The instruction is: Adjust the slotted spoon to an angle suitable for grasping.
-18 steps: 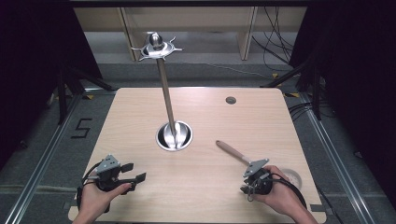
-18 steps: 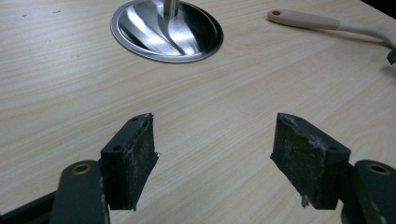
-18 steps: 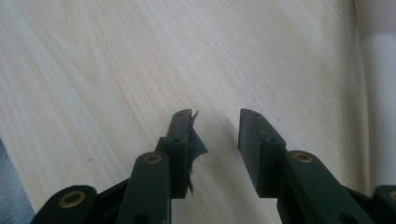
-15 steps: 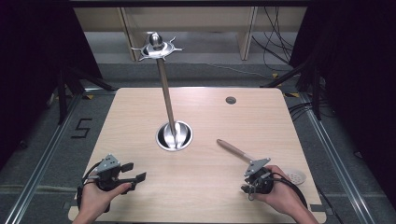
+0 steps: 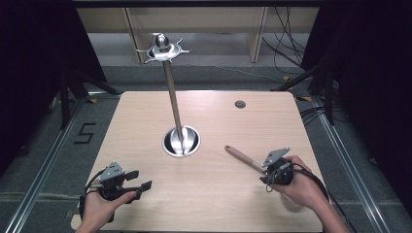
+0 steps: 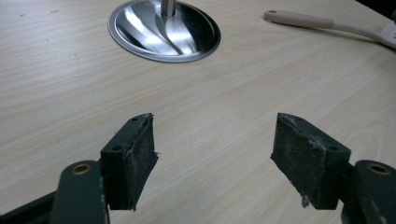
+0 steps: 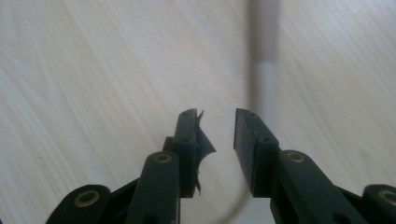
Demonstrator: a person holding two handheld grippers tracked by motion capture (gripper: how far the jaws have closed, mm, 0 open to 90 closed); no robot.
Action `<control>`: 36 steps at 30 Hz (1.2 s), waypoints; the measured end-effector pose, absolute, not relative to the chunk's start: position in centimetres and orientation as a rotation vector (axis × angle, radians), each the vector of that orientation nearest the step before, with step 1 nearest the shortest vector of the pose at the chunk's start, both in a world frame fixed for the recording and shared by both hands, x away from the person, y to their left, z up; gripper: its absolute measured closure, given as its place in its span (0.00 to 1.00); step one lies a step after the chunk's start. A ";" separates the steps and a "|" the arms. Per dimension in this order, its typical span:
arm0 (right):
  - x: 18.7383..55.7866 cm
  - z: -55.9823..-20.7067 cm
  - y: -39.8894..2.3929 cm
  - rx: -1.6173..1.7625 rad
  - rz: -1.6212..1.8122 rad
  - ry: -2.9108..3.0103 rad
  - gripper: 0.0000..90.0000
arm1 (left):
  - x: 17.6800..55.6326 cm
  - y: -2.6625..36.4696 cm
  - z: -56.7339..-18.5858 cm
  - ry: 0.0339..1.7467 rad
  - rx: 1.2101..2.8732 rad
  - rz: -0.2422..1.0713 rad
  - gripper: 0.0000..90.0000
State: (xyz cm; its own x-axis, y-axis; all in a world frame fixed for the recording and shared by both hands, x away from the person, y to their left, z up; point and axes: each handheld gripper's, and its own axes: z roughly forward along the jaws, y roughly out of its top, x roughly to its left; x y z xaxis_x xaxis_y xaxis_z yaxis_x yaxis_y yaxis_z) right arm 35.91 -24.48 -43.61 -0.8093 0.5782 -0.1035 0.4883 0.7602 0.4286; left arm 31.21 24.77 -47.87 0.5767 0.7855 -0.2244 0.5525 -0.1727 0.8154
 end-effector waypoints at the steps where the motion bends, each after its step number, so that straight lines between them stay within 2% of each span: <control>1: 36.9 -43.1 -24.5 0.872 0.521 2.733 0.77 | 31.2 24.9 -47.8 1.085 1.853 0.311 0.32; 9: 41.1 -43.7 -23.1 0.788 0.377 2.810 0.70 | 31.0 25.0 -47.7 1.090 1.844 0.319 0.32; 14: 43.2 -44.7 -21.9 0.798 0.338 2.864 0.71 | 31.1 25.1 -47.7 1.090 1.845 0.314 0.32; 24: 45.1 -46.1 -19.9 0.777 0.253 2.921 0.69 | 30.8 25.3 -47.7 1.097 1.845 0.315 0.32; 36: 46.3 -46.8 -19.3 0.761 0.181 2.953 0.77 | 30.7 25.2 -47.8 1.097 1.836 0.308 0.32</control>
State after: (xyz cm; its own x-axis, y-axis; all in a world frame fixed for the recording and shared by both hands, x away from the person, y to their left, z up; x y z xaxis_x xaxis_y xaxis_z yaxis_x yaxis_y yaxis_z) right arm 46.31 -19.32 -46.84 -0.8725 0.4857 -0.0542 0.4754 0.8692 0.1361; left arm 30.75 25.23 -47.79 0.5671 0.7899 -0.2332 0.5530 -0.1553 0.8186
